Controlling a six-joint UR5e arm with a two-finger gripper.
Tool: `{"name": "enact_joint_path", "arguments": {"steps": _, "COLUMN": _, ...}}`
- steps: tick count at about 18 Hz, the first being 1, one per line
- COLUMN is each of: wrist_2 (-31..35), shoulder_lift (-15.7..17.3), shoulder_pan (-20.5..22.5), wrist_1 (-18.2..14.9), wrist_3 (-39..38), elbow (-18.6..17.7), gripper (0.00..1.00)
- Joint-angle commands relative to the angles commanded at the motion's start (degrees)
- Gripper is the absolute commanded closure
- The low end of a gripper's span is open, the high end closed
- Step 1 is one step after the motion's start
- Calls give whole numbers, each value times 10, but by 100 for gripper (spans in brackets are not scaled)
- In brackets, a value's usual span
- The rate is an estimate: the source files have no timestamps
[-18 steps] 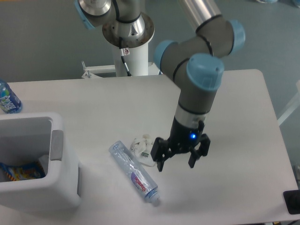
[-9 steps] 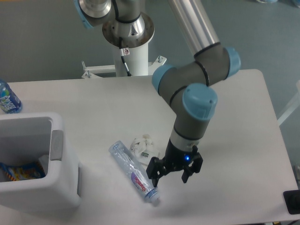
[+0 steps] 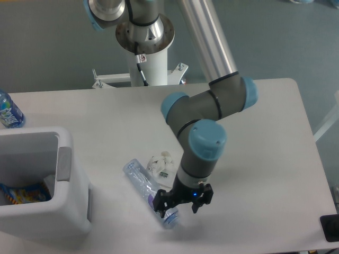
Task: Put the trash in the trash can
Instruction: 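Lower the gripper over the bottle's red-labelled end, then close the gripper on the bottle and lift it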
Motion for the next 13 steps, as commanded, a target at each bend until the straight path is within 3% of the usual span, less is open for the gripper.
{"name": "enact_joint_path", "arguments": {"steps": 13, "wrist_2": 52, "shoulder_lift": -27, "shoulder_pan": -21, "wrist_1": 0, "wrist_3": -33, "elbow": -1, "gripper": 0}}
